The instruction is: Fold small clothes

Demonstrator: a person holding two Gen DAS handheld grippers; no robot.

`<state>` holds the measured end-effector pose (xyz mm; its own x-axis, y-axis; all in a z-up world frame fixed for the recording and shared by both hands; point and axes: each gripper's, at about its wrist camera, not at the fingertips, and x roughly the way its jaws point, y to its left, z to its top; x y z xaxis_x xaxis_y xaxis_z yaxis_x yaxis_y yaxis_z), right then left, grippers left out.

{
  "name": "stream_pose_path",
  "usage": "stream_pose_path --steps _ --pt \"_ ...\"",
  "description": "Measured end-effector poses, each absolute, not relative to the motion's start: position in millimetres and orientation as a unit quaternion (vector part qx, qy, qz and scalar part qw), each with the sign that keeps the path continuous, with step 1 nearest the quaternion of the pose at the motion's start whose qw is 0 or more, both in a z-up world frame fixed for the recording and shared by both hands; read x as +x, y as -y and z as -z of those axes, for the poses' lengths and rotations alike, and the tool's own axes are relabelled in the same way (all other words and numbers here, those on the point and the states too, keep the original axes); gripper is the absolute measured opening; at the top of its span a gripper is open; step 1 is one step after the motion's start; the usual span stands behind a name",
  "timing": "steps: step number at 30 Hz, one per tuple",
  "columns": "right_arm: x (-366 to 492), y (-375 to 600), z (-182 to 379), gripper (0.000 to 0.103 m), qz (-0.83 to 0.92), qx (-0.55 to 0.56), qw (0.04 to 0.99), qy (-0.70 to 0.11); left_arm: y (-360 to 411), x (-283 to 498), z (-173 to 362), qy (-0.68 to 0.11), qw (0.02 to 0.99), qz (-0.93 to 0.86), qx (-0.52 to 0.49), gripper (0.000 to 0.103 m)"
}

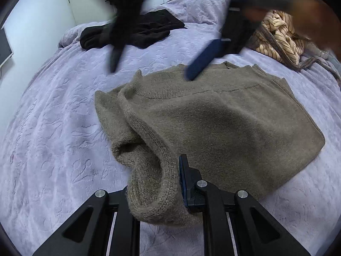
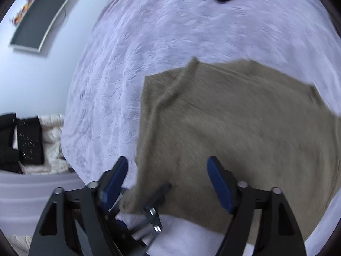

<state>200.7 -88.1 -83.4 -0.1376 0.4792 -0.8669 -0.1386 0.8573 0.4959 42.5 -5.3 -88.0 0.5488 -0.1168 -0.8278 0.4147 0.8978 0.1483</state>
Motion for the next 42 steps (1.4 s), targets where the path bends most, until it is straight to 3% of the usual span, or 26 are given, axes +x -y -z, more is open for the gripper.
stream_pose_path --steps 6,15,17,18,19,29,38,42 --pt "234.1 16.9 124.9 0.09 -0.231 0.02 0.589 -0.774 4.5 44.0 84.8 -0.444 0.865 0.164 0.164 0.016" --pt "246.4 -33.9 169.4 0.09 -0.184 -0.116 0.568 -0.794 -1.3 47.5 82.2 -0.447 0.866 0.167 0.152 0.016" --pt "246.6 -26.9 171.7 0.075 -0.173 -0.11 0.579 -0.789 -3.5 48.2 79.2 -0.447 0.867 0.166 0.149 0.016" --pt "246.8 -20.5 170.7 0.034 -0.167 -0.104 0.586 -0.786 -4.4 48.3 77.7 -0.445 0.868 0.164 0.147 0.016" --pt "248.2 -9.4 167.6 0.017 -0.169 -0.076 0.593 -0.783 -4.8 48.6 75.0 -0.443 0.869 0.166 0.145 0.016" --pt "231.0 117.0 93.6 0.015 -0.262 0.18 0.65 -0.69 47.7 26.6 27.9 -0.392 0.876 0.222 0.175 0.016" --pt "205.8 244.8 25.1 0.015 -0.275 0.27 0.705 -0.596 146.3 3.8 -5.4 -0.349 0.866 0.29 0.21 0.016" --pt "182.1 304.9 20.0 0.015 -0.263 0.3 0.723 -0.564 193.0 -11.5 0.2 -0.339 0.848 0.33 0.24 0.016"
